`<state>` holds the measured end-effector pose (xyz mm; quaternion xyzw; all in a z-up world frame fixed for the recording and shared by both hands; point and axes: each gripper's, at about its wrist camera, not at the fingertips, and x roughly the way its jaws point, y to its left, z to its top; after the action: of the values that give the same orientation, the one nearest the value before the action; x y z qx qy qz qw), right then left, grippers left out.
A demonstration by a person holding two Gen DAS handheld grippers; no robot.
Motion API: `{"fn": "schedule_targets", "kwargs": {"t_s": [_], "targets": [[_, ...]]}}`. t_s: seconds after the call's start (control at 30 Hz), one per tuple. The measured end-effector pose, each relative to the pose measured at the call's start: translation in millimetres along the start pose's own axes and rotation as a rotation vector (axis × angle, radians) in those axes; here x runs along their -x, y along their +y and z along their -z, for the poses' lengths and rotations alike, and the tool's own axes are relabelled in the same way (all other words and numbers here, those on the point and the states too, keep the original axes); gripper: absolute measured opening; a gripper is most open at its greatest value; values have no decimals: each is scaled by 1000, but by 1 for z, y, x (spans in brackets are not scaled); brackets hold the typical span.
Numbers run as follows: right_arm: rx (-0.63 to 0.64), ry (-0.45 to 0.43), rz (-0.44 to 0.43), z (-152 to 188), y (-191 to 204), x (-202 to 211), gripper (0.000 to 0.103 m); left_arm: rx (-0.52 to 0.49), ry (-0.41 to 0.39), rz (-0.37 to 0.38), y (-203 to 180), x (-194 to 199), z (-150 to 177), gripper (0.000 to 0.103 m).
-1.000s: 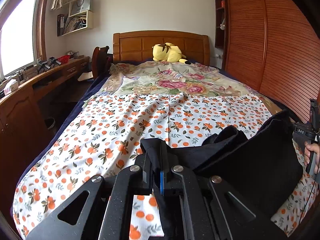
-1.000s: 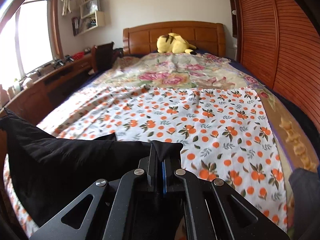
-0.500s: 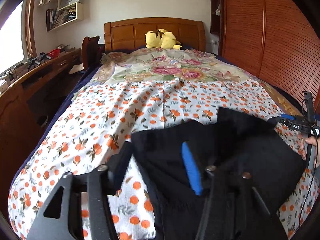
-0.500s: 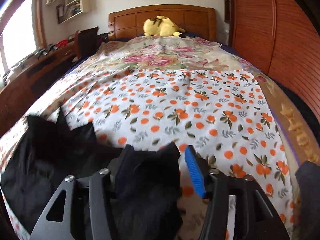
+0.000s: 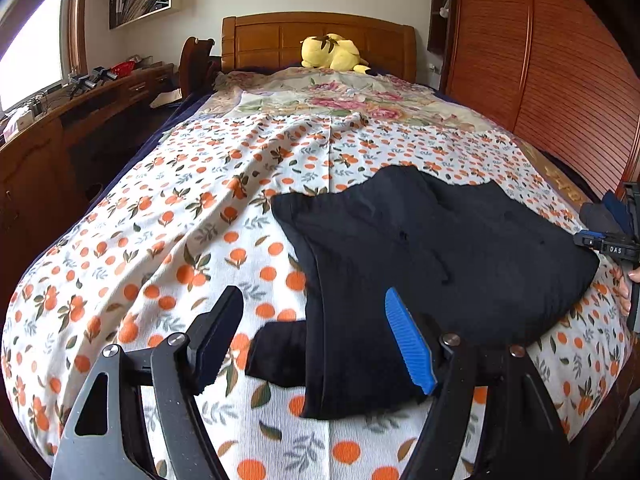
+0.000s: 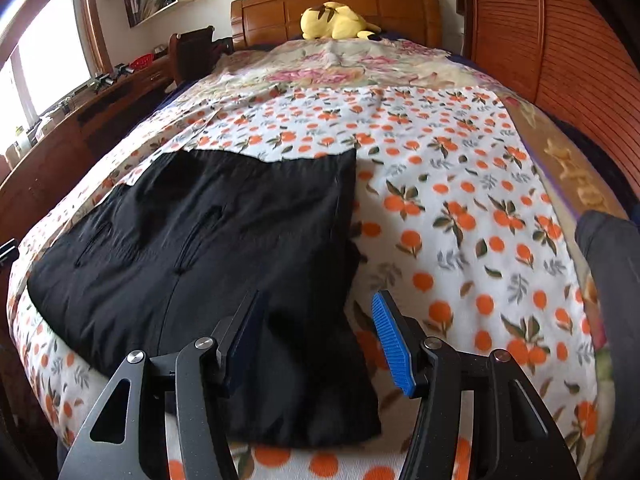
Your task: Fold large clothes
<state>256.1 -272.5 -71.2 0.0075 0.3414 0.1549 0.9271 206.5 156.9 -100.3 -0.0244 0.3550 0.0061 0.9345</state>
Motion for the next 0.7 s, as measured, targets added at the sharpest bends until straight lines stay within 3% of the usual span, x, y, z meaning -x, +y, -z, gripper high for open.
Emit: {"fn": "schedule_targets", "kwargs": {"t_s": [0.27,0.37,0.6,0.67,0.7], "targets": [[-36,89,5,18,-3,-5,62,0,50,7,-7,-4,29,74],[-77,100,0,21,-5,-7,68,1,66,3,-7,-9,37,74],[-143,127,-60,33,-10,-5,68,12,104,0,-5,-18,48,74],[-145,128,-81,34,-12,-7,62,6,99,7,-5,-19,49,72],[-146,128,-94,36,-12,-8,56,8,102,19,-6,-21,49,63]]}}
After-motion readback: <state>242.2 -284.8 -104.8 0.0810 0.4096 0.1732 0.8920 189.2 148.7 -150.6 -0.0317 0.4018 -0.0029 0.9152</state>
